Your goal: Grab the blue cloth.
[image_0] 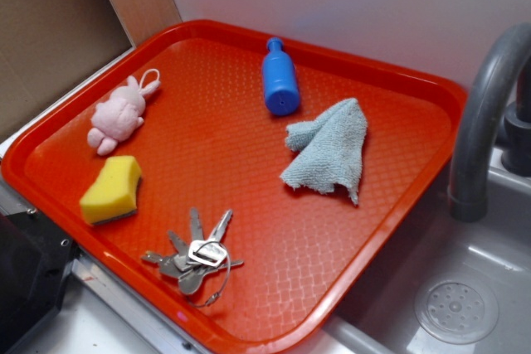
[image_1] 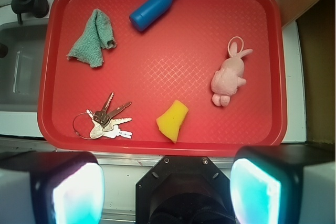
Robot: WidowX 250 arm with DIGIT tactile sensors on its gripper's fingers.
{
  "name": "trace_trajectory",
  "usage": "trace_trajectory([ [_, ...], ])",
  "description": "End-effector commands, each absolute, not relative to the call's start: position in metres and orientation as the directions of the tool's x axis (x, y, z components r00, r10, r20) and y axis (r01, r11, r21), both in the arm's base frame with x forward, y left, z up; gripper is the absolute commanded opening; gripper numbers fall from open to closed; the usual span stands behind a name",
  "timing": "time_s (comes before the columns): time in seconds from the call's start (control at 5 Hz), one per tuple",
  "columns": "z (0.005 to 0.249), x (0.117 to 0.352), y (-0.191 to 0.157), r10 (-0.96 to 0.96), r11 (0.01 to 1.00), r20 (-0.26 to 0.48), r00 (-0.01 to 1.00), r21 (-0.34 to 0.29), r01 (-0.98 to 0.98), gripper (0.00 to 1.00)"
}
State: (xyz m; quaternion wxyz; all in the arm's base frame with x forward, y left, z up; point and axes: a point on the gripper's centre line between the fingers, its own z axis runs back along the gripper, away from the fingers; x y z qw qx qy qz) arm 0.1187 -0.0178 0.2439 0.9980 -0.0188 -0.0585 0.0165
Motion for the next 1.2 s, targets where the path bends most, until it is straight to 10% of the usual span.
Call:
trace_trajectory([
  [0.0,0.244,0.119,-0.018,0.035,0.999,0.116,0.993,-0.039,-0.031,1.00],
  [0.6,0.139,0.252,-0.137,-0.142,0.973,0.256,0.956,-0.141,0.183,1.00],
  [0.8,0.093,0.274,-0.155,-0.234,0.970,0.246,0.941,-0.002,0.242,1.00],
  [1.0,0.075,0.289,-0.151,-0.248,0.965,0.255,0.935,-0.023,0.262,1.00],
])
